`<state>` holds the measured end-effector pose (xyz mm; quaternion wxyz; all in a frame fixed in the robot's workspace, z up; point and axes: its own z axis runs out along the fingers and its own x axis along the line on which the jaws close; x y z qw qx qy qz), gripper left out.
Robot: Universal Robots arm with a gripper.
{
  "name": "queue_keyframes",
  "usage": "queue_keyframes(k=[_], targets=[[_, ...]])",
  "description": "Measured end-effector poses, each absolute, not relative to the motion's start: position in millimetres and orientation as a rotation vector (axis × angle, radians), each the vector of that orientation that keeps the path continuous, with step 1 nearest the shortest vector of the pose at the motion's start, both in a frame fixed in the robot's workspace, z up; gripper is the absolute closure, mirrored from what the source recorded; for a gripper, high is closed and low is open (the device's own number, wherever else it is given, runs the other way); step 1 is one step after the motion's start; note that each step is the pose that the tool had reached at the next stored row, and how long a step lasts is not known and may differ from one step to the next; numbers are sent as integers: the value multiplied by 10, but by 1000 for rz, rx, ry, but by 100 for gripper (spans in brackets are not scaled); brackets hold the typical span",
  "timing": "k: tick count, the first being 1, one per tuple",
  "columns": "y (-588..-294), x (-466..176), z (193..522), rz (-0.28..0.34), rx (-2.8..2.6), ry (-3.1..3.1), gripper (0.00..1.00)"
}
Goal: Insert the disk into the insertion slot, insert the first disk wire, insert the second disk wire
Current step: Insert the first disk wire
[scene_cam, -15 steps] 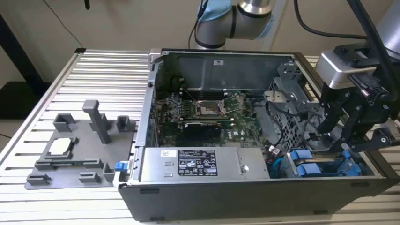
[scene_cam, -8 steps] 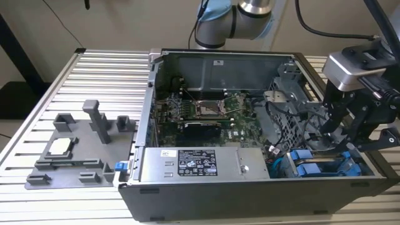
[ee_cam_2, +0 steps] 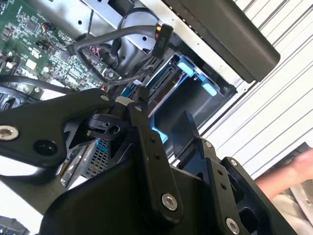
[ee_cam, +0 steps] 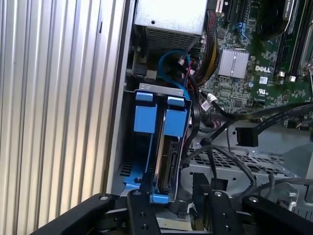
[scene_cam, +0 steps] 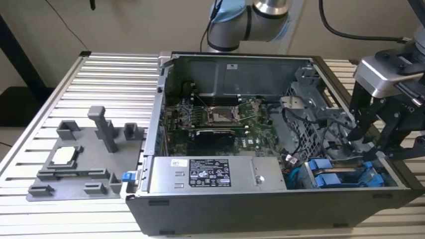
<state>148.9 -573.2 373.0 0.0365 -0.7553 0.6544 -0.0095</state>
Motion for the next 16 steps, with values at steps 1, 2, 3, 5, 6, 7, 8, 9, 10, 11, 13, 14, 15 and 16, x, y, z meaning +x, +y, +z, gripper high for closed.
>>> queue_keyframes(k=[1,2,3,5,6,7,8,9,10,11,13,14,15,16], targets=[[-5729,1500,3730,-29,-2321,2007,53],[-5725,1512,3729,-29,-2323,2005,53],[-5719,1526,3729,-29,-2325,2003,53],[-5706,1552,3730,-29,-2328,1999,53],[-5699,1565,3730,-29,-2329,1998,53],[-5691,1577,3730,-29,-2330,1997,53],[-5683,1590,3729,-29,-2331,1995,53],[-5674,1603,3730,-29,-2332,1994,53],[-5664,1615,3730,-29,-2333,1993,53],[-5653,1628,3730,-29,-2334,1992,53],[-5632,1654,3730,-28,-2335,1991,53],[-5620,1668,3730,-28,-2336,1990,53],[-5608,1680,3730,-28,-2336,1989,53],[-5594,1692,3730,-28,-2337,1989,53]])
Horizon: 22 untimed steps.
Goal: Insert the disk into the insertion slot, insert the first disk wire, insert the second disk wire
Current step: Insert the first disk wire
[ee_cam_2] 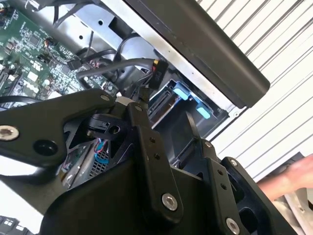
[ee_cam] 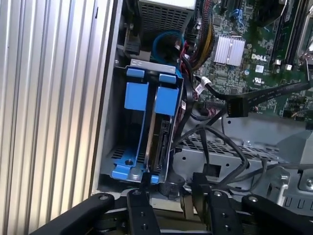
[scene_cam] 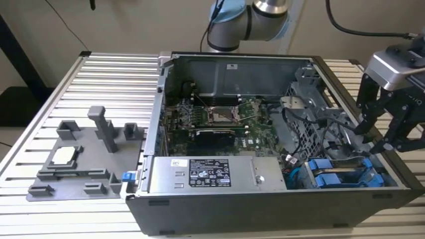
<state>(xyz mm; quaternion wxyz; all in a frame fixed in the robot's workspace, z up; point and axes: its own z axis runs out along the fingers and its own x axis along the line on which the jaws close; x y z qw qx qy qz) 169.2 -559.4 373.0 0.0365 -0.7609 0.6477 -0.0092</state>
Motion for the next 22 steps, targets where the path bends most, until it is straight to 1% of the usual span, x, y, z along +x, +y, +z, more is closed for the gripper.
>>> queue_keyframes(k=[7,22], targets=[[-5495,1764,3730,-28,-2340,1985,53],[-5396,1884,3715,-26,-2344,1988,53]])
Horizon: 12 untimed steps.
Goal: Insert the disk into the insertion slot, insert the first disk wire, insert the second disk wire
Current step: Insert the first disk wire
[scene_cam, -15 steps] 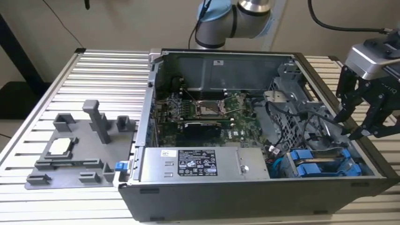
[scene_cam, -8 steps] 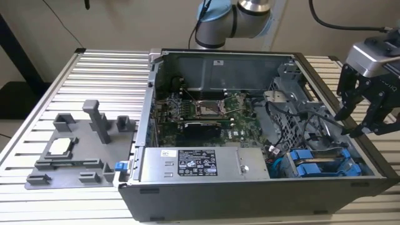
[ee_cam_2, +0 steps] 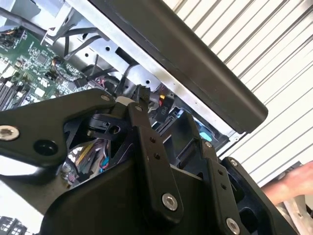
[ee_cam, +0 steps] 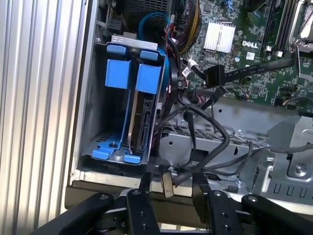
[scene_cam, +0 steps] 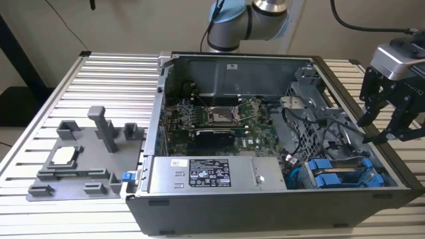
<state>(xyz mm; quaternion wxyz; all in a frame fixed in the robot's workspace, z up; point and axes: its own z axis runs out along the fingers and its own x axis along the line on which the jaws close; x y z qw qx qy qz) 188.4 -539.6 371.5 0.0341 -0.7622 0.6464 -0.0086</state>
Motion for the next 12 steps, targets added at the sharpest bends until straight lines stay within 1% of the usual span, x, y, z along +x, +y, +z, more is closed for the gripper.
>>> queue_keyframes(k=[6,9,11,12], targets=[[-5395,1938,3696,25,-2377,2013,53],[-5395,1974,3688,28,-2380,2013,53],[-5395,1982,3683,31,-2381,2015,55],[-5395,1985,3682,33,-2383,2016,62]])
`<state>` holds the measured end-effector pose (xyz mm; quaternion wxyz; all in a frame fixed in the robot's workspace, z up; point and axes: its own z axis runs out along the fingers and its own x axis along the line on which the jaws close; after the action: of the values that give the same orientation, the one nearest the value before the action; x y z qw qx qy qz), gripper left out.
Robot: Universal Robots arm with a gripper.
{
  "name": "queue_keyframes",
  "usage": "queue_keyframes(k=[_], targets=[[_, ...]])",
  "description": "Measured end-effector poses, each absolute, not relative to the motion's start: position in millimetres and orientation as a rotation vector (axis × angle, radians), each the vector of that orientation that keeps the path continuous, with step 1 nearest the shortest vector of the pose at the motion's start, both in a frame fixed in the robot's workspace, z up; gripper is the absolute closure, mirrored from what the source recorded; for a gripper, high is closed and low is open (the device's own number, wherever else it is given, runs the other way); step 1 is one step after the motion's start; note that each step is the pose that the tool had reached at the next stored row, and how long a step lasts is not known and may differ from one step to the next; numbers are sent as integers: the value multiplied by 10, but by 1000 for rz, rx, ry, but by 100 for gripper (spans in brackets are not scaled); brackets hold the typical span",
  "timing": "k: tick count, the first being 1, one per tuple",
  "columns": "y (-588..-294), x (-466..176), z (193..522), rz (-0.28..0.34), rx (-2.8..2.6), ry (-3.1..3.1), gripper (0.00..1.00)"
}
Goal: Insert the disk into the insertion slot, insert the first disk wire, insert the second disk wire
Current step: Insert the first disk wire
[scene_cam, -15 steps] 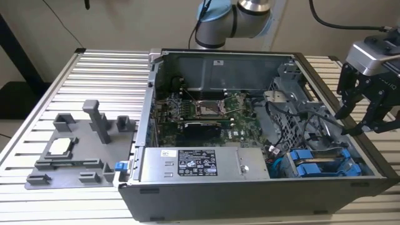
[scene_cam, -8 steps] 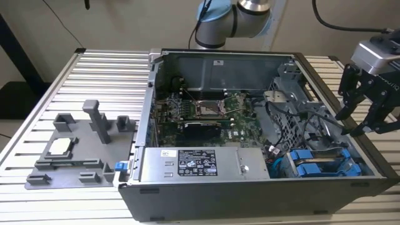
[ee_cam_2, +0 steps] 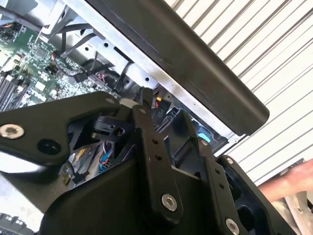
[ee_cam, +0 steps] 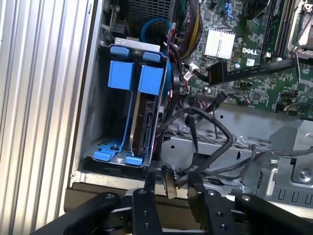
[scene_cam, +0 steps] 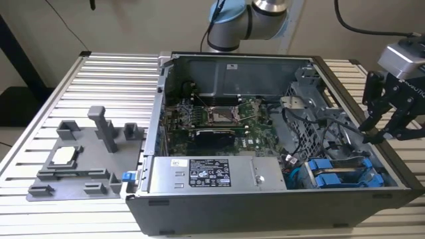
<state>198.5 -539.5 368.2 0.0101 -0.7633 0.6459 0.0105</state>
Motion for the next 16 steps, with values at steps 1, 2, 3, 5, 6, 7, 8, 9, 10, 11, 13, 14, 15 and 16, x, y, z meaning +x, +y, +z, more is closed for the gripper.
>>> queue_keyframes(k=[1,2,3,5,6,7,8,9,10,11,13,14,15,16], targets=[[-5395,1987,3680,35,-2384,2018,68],[-5395,1988,3679,35,-2385,2019,68],[-5396,1988,3678,35,-2386,2019,68],[-5395,1990,3677,35,-2386,2019,75],[-5395,1990,3677,35,-2386,2019,75],[-5395,1990,3676,35,-2386,2019,75],[-5395,1990,3676,35,-2387,2020,75],[-5396,1990,3675,35,-2387,2020,77],[-5403,1991,3675,35,-2387,2020,81],[-5413,1990,3675,35,-2387,2020,81],[-5450,1981,3675,35,-2387,2020,81],[-5471,1970,3675,35,-2387,2020,81],[-5489,1958,3675,35,-2387,2020,81],[-5503,1944,3674,35,-2387,2020,81]])
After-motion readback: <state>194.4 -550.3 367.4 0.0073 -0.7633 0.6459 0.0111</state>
